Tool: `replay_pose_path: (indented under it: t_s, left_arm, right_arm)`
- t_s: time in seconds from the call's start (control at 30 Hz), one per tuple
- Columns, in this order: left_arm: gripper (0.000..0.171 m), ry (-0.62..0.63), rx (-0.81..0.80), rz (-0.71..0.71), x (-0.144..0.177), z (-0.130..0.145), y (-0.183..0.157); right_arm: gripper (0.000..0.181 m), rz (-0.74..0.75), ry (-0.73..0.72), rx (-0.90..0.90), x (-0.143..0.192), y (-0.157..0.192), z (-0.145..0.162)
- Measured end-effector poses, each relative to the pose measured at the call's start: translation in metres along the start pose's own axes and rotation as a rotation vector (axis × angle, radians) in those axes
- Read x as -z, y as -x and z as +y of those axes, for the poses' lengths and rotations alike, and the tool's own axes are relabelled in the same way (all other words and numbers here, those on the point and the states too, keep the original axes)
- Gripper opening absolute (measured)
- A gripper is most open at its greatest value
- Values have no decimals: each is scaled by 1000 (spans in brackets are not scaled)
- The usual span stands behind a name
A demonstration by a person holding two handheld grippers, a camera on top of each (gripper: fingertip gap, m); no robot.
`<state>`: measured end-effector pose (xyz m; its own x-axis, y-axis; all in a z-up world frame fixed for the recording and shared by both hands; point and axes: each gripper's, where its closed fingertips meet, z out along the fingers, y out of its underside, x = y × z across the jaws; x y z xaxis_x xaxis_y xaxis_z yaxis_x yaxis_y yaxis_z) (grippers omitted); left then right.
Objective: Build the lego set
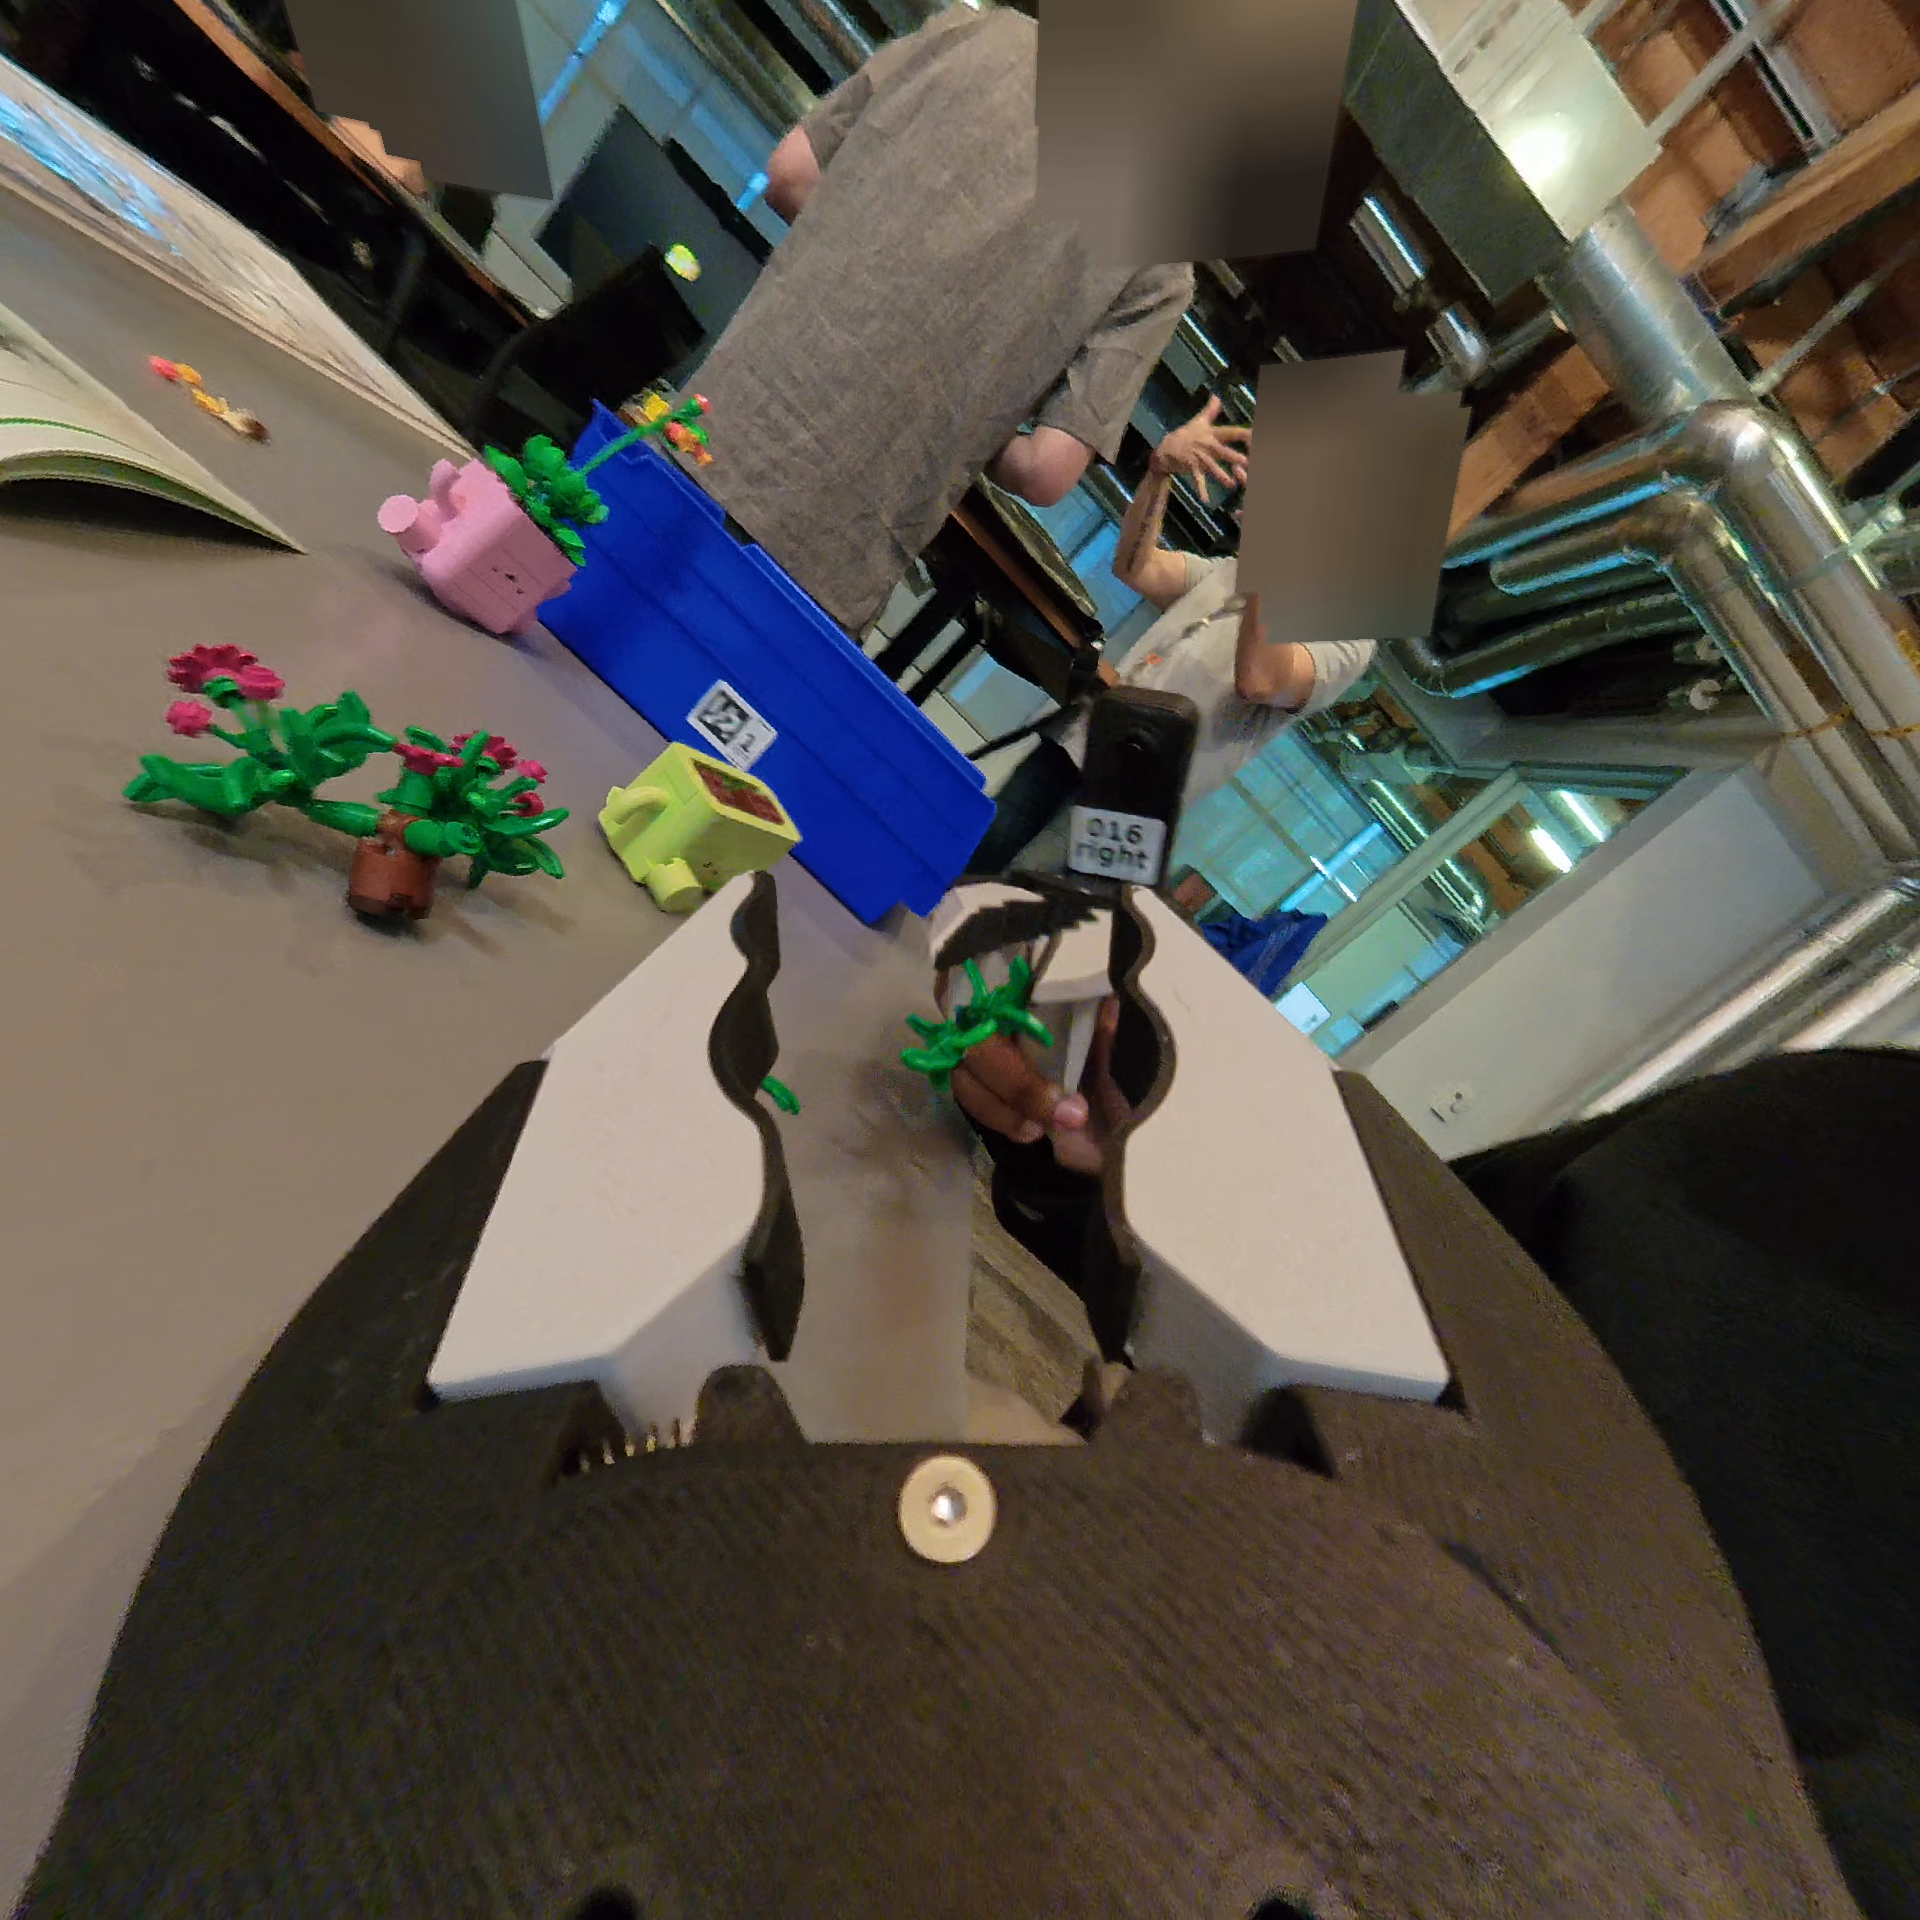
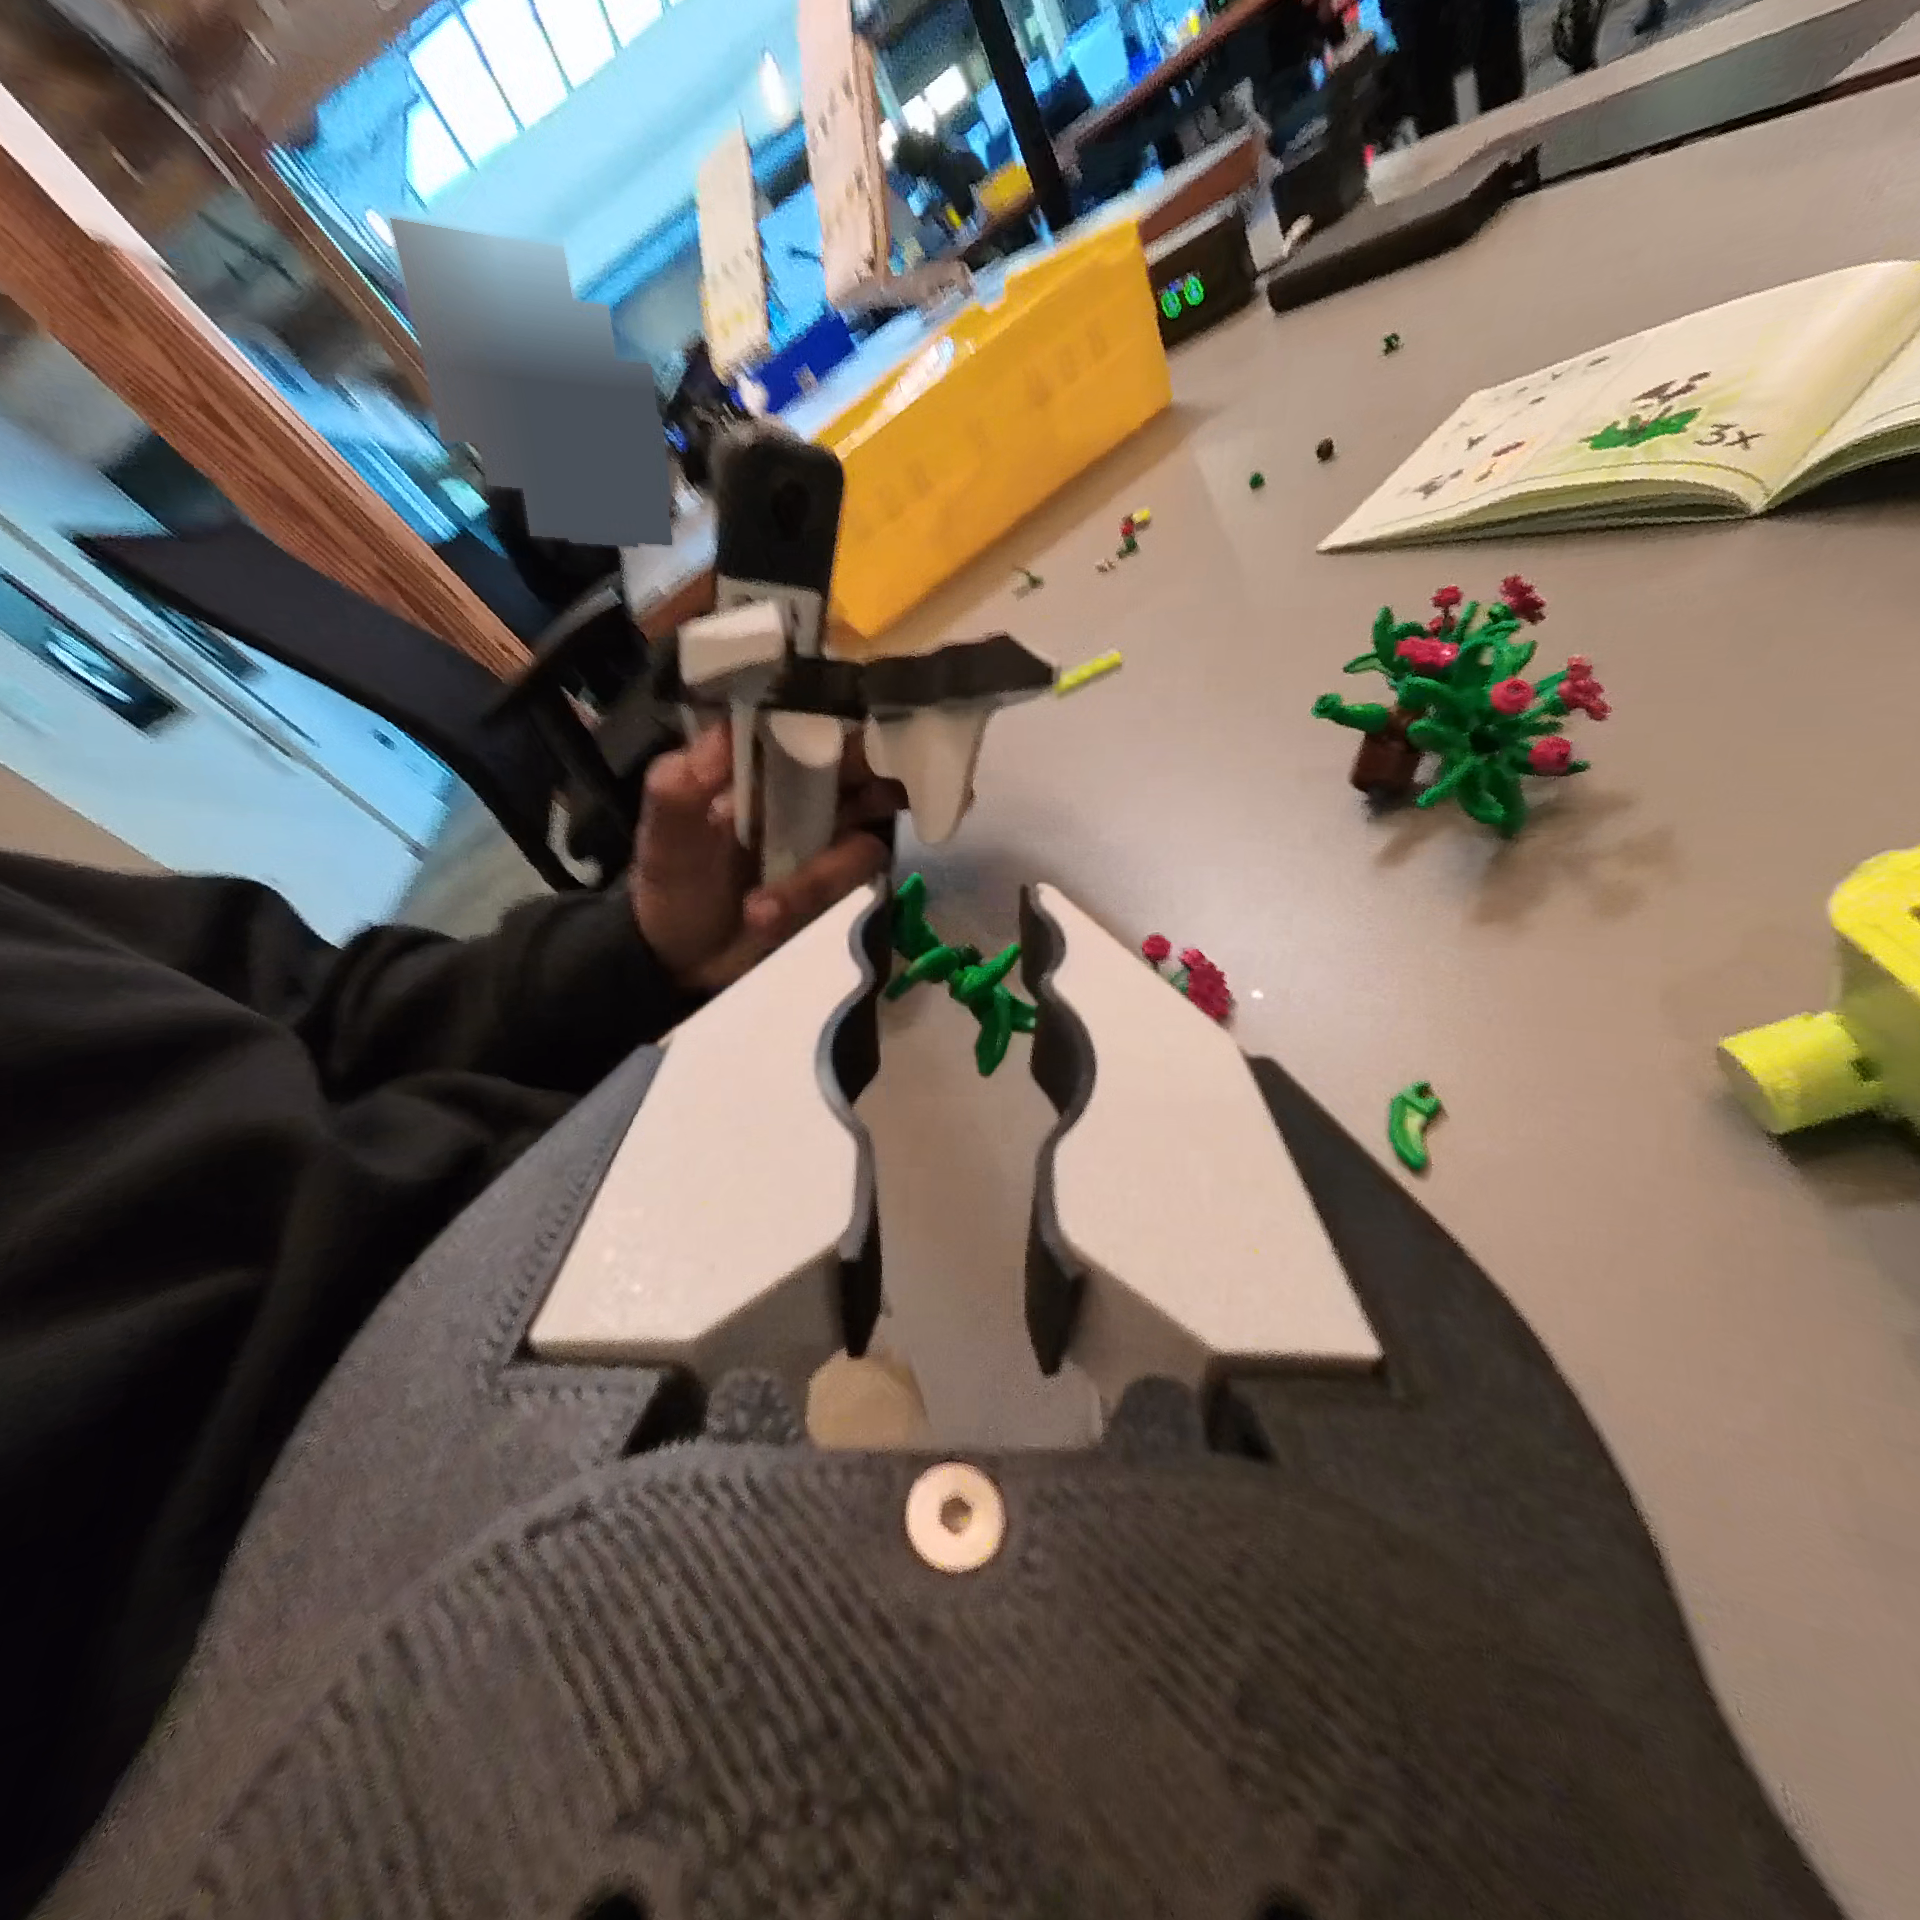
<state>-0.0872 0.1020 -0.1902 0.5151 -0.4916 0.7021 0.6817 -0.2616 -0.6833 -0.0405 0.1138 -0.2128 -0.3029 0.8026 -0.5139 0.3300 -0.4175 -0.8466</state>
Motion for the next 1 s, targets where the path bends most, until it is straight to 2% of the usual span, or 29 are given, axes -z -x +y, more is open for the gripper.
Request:
replay_pose_path:
  t_s: [0.1, 0.2, 0.27, 0.33, 0.43, 0.57, 0.7, 0.93, 1.0]
  left_arm:
    - [69, 85, -87, 79, -9, 14, -19]
    - [75, 164, -325, 61, -19, 32, -36]
    - [70, 216, -451, 1, -25, 43, -36]
    - [54, 247, -514, -52, -28, 48, -33]
    - [35, 246, -521, -87, -29, 47, -30]
    - [23, 231, -464, -67, -26, 44, -29]
    - [7, 225, -471, -45, -25, 45, -33]
    - [5, 210, -496, -59, -24, 44, -34]
    - [5, 203, -511, -105, -23, 41, -29]
  right_arm:
    - [22, -113, -95, -123, 4, 10, -14]
    - [22, -207, -147, -263, 5, 15, -20]
    - [22, -240, -158, -342, 2, 16, -20]
    - [22, -268, -159, -400, -1, 17, -18]
    - [22, -308, -172, -485, -5, 19, -17]
    - [22, -379, -210, -585, -6, 22, -21]
    - [22, -419, -227, -636, -6, 23, -22]
    - [21, -467, -234, -660, -5, 24, -22]
    - [33, -463, -260, -636, 0, 22, -27]
